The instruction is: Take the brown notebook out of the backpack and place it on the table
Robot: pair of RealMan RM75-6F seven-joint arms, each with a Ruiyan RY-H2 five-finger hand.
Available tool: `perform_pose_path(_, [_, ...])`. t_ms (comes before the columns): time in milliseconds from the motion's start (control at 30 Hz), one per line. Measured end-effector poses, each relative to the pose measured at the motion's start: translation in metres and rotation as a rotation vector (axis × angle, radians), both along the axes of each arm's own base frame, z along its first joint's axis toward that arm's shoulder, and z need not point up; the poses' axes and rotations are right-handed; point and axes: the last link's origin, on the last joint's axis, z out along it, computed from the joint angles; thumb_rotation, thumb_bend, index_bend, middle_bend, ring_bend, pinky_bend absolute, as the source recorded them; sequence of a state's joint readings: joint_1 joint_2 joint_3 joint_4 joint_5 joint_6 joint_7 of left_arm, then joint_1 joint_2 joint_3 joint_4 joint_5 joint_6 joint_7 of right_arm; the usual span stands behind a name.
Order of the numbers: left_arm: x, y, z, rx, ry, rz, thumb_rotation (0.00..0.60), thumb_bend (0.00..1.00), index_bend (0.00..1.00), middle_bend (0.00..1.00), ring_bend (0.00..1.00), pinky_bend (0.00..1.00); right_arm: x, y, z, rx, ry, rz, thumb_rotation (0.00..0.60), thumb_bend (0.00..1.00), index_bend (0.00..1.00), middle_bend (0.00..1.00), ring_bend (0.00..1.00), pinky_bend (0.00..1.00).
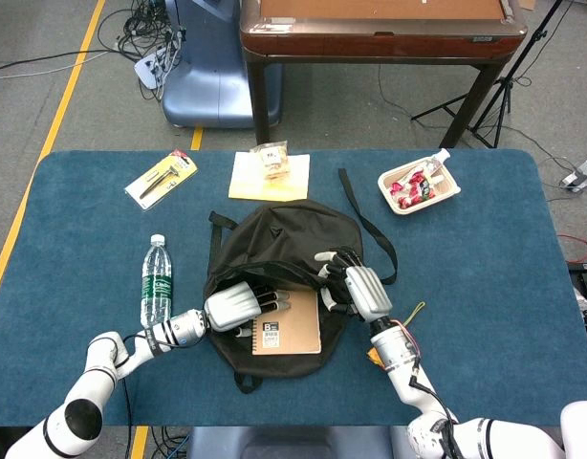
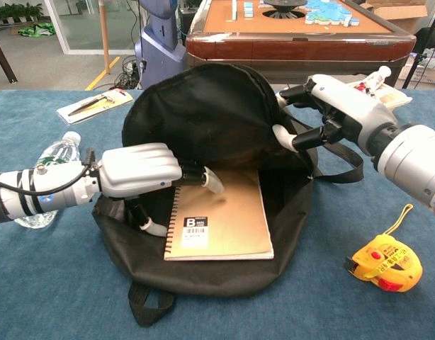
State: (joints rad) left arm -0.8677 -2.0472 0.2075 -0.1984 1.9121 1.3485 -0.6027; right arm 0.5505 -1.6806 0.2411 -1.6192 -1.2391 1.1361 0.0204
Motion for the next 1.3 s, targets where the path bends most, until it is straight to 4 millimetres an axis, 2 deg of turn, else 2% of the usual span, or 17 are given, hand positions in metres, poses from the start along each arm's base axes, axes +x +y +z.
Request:
perform_pose_path(233, [0.006, 0.003, -0.005, -0.023, -0.048, 0.060, 0.600, 0.13, 0.22, 0.19, 0.21, 0.30, -0.001, -0.001, 0.001, -0.004, 0.001, -0.008, 0.600, 0.59, 0.64, 0.24, 0.12, 0.09])
perform_pose_path(300, [0.007, 0.003, -0.006, -0.032, -0.058, 0.068, 0.600, 0.16, 0.24, 0.19, 0.21, 0.30, -0.001, -0.002, 0.001, -0.006, -0.001, -0.010, 0.600, 0.59, 0.64, 0.24, 0.12, 0.09])
perform_pose_path(400, [0.010, 0.003, -0.007, -0.044, -0.071, 0.077, 0.600, 0.29, 0.29, 0.22, 0.23, 0.30, -0.001, -0.003, 0.002, -0.011, -0.004, -0.012, 0.600, 0.59, 0.64, 0.24, 0.12, 0.10])
perform_pose_path(533, [0.011, 0.001, -0.007, -0.058, -0.087, 0.077, 0.600, 0.45, 0.37, 0.30, 0.28, 0.30, -0.002, -0.004, 0.002, -0.015, -0.002, -0.016, 0.600, 0.59, 0.64, 0.24, 0.12, 0.10])
perform_pose_path(633, [0.012, -0.001, -0.007, -0.067, -0.100, 0.071, 0.600, 0.51, 0.42, 0.39, 0.33, 0.30, -0.002, -0.005, 0.003, -0.018, -0.001, -0.021, 0.600, 0.59, 0.64, 0.24, 0.12, 0.10])
perform_pose_path(767, [0.013, -0.004, -0.004, -0.094, -0.136, 0.070, 0.600, 0.54, 0.54, 0.56, 0.44, 0.31, -0.004, -0.009, 0.007, -0.029, -0.005, -0.032, 0.600, 0.59, 0.64, 0.24, 0.12, 0.11])
perform_pose_path(833, [0.014, -0.007, -0.001, -0.113, -0.172, 0.069, 0.600, 0.55, 0.59, 0.63, 0.50, 0.35, -0.005, -0.012, 0.009, -0.034, -0.004, -0.039, 0.600, 0.59, 0.64, 0.24, 0.12, 0.11])
perform_pose_path(933, [0.017, -0.011, 0.006, -0.140, -0.246, 0.070, 0.600, 0.55, 0.61, 0.67, 0.54, 0.38, -0.006, -0.016, 0.011, -0.036, 0.009, -0.041, 0.600, 0.59, 0.64, 0.23, 0.12, 0.11])
perform_pose_path(1300, [0.016, -0.024, 0.058, -0.184, -0.543, 0.072, 0.600, 0.55, 0.63, 0.71, 0.58, 0.49, -0.015, -0.018, 0.009, -0.005, 0.010, -0.054, 0.600, 0.59, 0.64, 0.23, 0.12, 0.11])
